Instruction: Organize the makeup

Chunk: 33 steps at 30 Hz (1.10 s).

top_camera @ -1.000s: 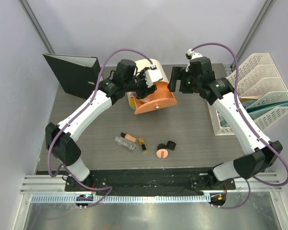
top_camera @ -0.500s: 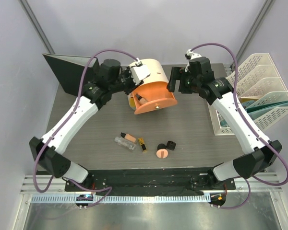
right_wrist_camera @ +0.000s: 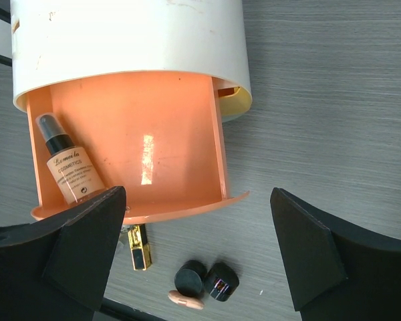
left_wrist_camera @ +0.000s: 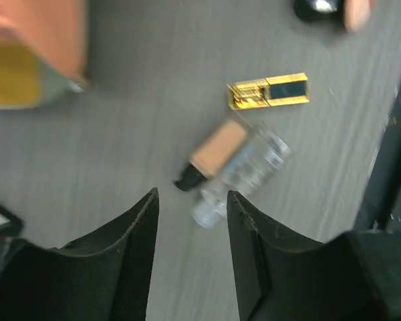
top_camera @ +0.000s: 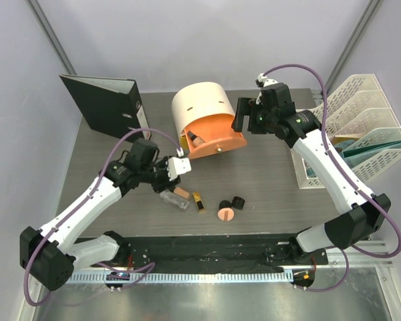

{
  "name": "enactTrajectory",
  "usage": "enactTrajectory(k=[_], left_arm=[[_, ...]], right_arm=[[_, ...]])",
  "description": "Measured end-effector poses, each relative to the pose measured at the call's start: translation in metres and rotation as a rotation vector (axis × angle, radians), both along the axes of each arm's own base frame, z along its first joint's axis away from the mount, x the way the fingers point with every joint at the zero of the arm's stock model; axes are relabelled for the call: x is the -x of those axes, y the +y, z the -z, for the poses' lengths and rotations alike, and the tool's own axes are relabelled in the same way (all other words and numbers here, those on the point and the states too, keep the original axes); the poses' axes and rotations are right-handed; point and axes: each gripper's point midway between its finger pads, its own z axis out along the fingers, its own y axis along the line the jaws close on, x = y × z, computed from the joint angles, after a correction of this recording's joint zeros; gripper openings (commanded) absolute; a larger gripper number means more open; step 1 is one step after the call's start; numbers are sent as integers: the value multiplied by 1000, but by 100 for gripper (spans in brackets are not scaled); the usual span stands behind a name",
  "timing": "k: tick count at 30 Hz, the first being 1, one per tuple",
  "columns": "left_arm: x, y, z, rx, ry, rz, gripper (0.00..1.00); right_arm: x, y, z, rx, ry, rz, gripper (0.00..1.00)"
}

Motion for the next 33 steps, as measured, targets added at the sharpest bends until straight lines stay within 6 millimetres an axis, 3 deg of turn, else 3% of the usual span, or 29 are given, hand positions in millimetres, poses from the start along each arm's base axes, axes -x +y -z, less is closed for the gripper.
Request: enactTrajectory(k=[4, 9, 33], left_arm=[[26, 16, 44, -89, 85, 55, 48], [38, 20, 71, -136, 151, 107, 47], [52, -3, 139, -155, 355, 234, 41]], right_arm=[[0, 0, 0, 0, -1, 0, 95], [-1, 0, 1, 1, -3, -1, 95], [-2, 0, 3, 7, 1, -4, 95]])
